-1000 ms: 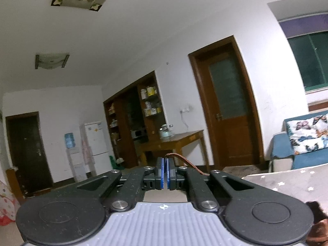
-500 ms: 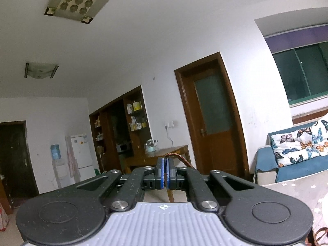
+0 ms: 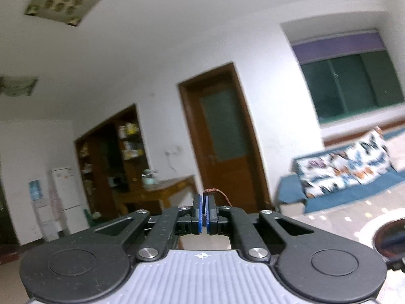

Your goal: Lace up shoes with both hands

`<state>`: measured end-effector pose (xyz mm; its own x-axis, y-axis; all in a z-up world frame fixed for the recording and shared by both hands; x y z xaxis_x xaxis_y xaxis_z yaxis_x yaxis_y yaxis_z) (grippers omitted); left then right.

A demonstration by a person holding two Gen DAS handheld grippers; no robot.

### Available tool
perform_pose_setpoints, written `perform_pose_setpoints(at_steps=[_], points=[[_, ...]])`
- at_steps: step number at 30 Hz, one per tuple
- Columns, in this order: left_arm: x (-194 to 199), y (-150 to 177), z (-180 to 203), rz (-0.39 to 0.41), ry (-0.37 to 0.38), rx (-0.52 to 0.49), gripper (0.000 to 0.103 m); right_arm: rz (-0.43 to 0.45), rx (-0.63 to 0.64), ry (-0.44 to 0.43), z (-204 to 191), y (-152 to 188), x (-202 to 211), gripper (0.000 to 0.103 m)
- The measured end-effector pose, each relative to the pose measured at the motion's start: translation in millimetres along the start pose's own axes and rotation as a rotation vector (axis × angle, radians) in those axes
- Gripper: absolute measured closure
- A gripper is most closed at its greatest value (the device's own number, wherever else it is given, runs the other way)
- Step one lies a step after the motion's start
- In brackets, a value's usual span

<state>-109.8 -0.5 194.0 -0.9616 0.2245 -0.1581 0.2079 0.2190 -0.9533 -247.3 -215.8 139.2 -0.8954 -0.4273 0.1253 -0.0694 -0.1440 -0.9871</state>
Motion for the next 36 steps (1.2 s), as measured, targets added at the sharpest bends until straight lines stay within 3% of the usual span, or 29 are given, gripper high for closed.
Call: perform_pose_setpoints(at_steps=[10, 19, 36], points=[[5.3, 46.6, 56.6, -0.122, 0.22, -0.011, 0.1, 0.067, 0.001, -0.131, -16.9, -24.5, 13.8, 0.068], [20.2, 70.1, 91.7, -0.189, 0.4, 0.014, 0.1, 0.073, 0.046, -0.157, -22.4, -15.6, 0.8, 0.069], [31.5, 68.0, 98.7, -0.193, 0.487, -0.007, 0.1, 0.041, 0.125, -0.097, -32.7, -0.8, -21.6, 0.069]])
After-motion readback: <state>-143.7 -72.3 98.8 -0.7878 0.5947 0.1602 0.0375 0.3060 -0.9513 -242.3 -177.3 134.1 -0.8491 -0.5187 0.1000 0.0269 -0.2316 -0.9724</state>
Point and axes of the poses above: each gripper's, at about its wrist camera, not at the fingertips, and x roughly against the way its jaws point, z to its right, y to its underside, the point moved 7 cm from there along -x, roughly the way its jaws point, and after that the axes turned 11 degrees about z, right-handed, at the moved point
